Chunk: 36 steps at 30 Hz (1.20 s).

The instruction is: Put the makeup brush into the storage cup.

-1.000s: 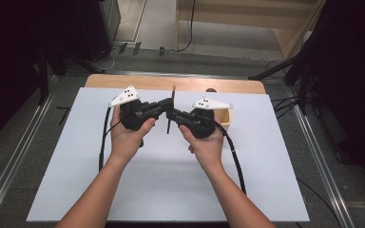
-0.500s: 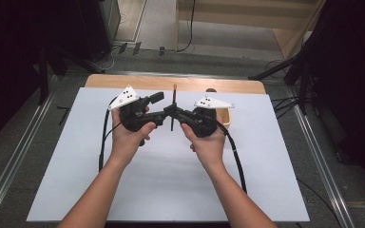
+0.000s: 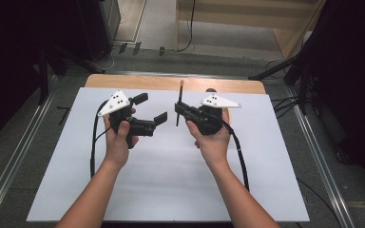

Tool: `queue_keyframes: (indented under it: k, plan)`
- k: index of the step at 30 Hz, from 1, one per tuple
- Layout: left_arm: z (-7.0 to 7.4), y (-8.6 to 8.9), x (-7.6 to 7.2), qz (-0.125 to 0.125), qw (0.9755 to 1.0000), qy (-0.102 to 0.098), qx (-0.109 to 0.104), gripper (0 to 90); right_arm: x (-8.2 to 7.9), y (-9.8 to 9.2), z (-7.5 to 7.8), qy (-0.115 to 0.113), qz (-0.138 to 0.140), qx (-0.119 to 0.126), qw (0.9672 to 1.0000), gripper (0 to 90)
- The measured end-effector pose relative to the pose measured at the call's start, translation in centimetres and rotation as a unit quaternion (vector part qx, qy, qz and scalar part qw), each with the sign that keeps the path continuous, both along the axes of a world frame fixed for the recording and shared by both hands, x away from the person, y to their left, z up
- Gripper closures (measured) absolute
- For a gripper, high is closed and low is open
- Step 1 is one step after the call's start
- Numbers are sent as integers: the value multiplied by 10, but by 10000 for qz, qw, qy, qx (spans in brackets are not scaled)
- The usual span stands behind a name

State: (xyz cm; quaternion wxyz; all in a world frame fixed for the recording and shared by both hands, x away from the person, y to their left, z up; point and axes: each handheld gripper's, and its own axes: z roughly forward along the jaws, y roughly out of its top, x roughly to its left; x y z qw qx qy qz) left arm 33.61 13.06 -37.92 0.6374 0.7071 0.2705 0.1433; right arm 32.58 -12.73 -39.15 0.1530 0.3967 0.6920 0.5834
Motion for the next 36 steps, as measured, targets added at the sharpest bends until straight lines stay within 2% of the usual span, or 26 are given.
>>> queue_keyframes:
  k: [16, 36]
  plan:
    - [-7, 24, -10, 54, 9999, -94, 69, 0, 2, -19, 4, -248, -281, -57, 9993, 844]
    - [-22, 65, -24, 311, 9993, -139, 162, 0, 4, -53, 6, -437, -632, -69, 9970, 843]
